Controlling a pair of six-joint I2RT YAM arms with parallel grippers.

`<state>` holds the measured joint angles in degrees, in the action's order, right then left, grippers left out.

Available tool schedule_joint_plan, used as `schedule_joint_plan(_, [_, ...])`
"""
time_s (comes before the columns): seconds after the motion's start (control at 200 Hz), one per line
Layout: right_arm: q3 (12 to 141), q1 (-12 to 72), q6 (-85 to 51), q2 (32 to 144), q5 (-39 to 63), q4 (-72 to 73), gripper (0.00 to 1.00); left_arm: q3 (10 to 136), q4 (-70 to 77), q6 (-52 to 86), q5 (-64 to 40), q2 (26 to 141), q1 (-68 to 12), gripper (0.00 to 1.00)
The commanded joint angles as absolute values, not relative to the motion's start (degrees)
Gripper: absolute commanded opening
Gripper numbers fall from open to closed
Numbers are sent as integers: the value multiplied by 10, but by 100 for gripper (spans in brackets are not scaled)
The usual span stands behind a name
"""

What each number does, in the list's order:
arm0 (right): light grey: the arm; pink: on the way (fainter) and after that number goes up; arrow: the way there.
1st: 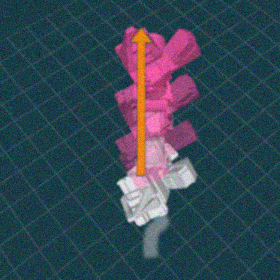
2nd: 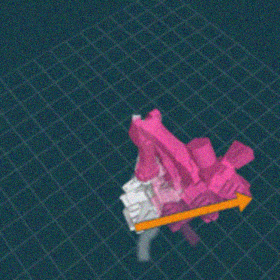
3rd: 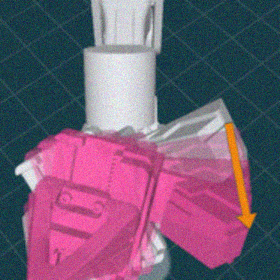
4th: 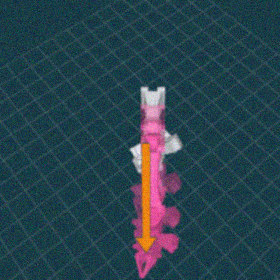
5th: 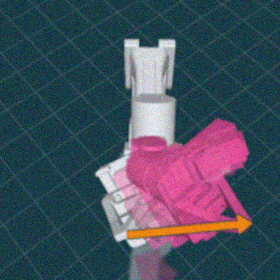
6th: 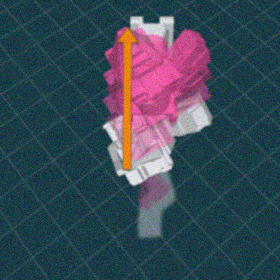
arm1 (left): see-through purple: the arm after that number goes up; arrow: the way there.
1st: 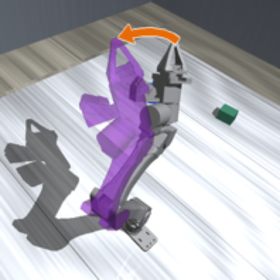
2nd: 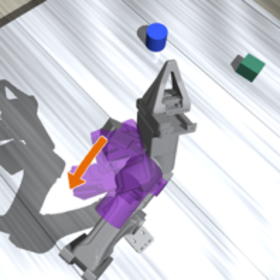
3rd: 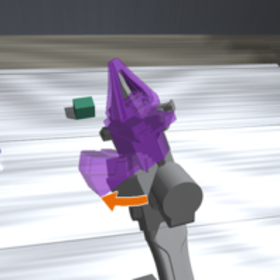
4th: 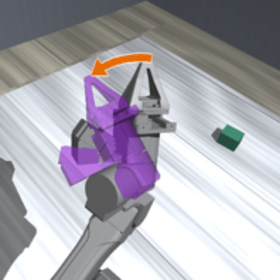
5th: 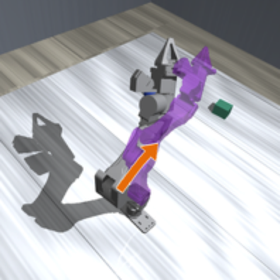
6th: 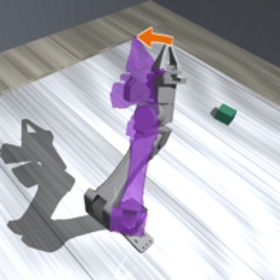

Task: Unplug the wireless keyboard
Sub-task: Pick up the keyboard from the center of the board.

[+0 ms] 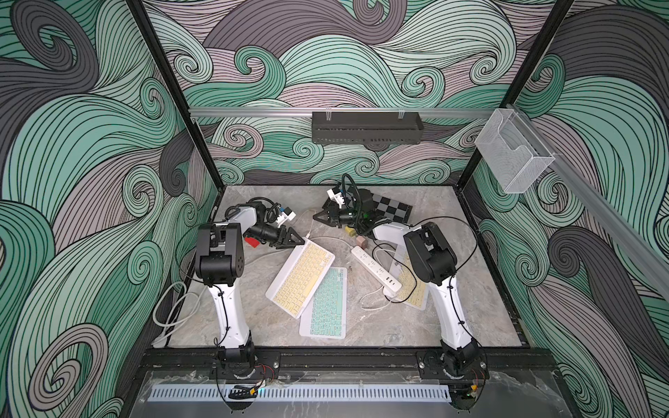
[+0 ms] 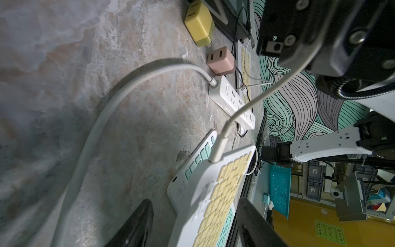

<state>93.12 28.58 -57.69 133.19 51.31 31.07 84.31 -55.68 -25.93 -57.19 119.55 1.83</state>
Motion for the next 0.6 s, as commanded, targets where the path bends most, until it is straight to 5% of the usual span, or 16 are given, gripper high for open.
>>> schedule_joint_plan(0.0, [948,285,-588,1339,520,341,0,854,-558,-273,-577,1205,16,59])
schedule_joint_plan(0.21, [954,285,-599,1347,514,347,0,856,-577,-291,-612,1213,11,32])
schedule_joint_plan(0.595, [954,285,-605,1353,509,353,0,862,-598,-306,-632,1214,10,7])
